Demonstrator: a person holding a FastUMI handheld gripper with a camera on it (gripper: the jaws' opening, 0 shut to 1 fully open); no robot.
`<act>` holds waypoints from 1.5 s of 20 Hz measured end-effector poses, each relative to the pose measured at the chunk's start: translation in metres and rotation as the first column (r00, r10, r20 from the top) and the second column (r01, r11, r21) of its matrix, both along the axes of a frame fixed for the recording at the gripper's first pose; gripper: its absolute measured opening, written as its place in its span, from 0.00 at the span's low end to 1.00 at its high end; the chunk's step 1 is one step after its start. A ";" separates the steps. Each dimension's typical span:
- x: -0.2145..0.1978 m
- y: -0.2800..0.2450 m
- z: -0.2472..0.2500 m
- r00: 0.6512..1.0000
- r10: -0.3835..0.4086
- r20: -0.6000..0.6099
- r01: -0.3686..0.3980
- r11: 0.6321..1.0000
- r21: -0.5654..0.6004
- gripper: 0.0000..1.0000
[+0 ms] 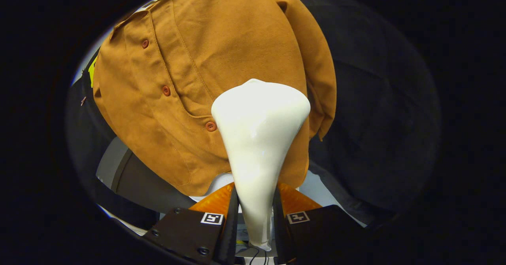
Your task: Iron the clothes twice with a garment steamer, once on the left side and once on the right side.
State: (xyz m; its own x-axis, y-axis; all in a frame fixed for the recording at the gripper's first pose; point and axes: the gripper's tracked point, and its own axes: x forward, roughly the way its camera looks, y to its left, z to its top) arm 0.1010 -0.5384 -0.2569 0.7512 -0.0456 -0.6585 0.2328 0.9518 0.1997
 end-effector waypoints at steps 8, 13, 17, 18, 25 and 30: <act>-0.020 0.033 0.082 0.990 0.009 0.142 0.007 0.993 -0.114 0.43; -0.022 0.087 0.152 0.963 0.059 0.262 -0.015 0.986 -0.168 0.43; -0.018 0.139 0.209 0.930 0.070 0.360 0.004 0.980 -0.199 0.43; -0.016 0.155 0.223 0.918 0.078 0.388 0.001 0.980 -0.200 0.43; -0.009 0.293 0.278 0.848 0.192 0.494 -0.104 0.974 -0.200 0.43; -0.014 0.394 0.279 0.814 0.272 0.513 -0.191 0.960 -0.206 0.43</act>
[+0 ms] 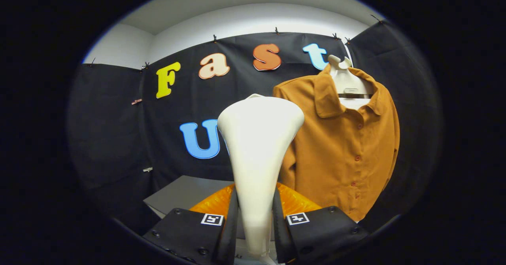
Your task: Iron the clothes twice with a garment steamer, once on the left side and once on the right side.
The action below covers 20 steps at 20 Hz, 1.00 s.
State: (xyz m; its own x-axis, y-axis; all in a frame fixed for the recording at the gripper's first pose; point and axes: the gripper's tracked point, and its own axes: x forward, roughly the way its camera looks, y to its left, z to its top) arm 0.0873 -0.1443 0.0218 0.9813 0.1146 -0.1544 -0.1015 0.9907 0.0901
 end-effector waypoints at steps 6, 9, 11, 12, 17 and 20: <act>-0.024 0.086 -0.008 0.999 0.041 0.000 -0.041 0.999 0.020 0.43; -0.031 0.115 -0.004 0.998 0.062 0.018 -0.062 0.998 0.028 0.43; -0.033 0.123 0.000 0.997 0.063 0.033 -0.064 0.997 0.030 0.43; -0.033 0.125 0.003 0.997 0.061 0.039 -0.062 0.998 0.025 0.43; -0.035 0.127 0.013 0.996 0.043 0.081 -0.044 0.999 0.014 0.43; -0.034 0.122 0.018 0.995 0.029 0.098 -0.030 1.000 0.008 0.43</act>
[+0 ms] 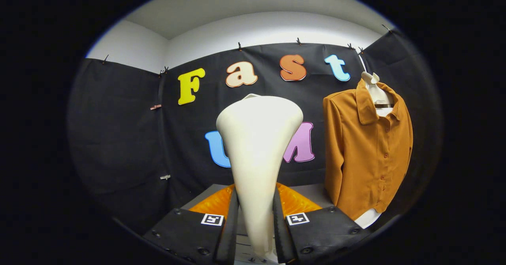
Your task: Iron the clothes twice with a garment steamer, once on the left side and once on the right side.
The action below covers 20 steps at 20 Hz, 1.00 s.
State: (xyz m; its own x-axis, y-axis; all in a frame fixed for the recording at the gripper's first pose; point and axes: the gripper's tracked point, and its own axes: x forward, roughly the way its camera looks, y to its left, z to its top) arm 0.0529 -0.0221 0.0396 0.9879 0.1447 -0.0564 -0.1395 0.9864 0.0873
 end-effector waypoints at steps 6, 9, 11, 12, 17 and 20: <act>0.001 -0.002 0.003 1.000 -0.002 0.015 0.002 1.000 -0.019 0.43; 0.002 -0.001 0.003 1.000 0.004 0.022 -0.003 0.999 -0.033 0.43; 0.003 -0.002 0.003 1.000 0.003 0.025 -0.002 0.999 -0.032 0.43; 0.003 -0.003 0.004 1.000 0.002 0.026 -0.001 1.000 -0.031 0.43; 0.002 -0.002 0.002 1.000 0.007 0.025 -0.006 0.999 -0.039 0.43; 0.001 -0.004 0.002 1.000 0.004 0.029 -0.003 0.999 -0.033 0.43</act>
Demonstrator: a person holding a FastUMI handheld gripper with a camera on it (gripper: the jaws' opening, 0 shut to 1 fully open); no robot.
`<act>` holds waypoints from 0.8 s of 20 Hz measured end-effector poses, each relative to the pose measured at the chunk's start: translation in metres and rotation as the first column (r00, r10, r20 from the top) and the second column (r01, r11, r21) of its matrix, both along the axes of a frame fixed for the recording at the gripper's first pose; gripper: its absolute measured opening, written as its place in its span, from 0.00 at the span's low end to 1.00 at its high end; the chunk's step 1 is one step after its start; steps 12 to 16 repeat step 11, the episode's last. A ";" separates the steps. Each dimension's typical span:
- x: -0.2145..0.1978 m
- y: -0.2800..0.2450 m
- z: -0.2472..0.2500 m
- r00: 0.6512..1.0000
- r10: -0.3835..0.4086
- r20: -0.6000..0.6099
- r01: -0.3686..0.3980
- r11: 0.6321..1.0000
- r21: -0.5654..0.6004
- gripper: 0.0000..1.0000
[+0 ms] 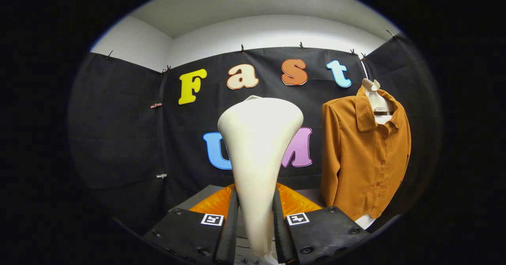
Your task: Iron the clothes twice with a garment steamer, once on the left side and once on the right side.
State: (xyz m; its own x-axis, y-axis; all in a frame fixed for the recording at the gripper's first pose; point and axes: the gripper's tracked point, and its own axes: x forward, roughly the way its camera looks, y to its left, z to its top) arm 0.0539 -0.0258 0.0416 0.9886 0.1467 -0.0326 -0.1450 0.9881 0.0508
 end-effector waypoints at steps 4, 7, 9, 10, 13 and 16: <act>0.000 0.001 0.000 1.000 0.004 -0.001 -0.004 1.000 -0.003 0.43; 0.000 0.002 -0.001 1.000 0.011 -0.003 -0.011 1.000 -0.007 0.43; 0.001 0.000 -0.001 1.000 0.010 -0.004 -0.010 1.000 -0.005 0.43; 0.001 0.001 -0.001 1.000 0.010 -0.004 -0.010 1.000 -0.003 0.43; 0.000 0.000 -0.001 1.000 0.010 -0.002 -0.010 1.000 -0.003 0.43; 0.000 0.000 -0.001 1.000 0.010 -0.002 -0.010 1.000 -0.003 0.43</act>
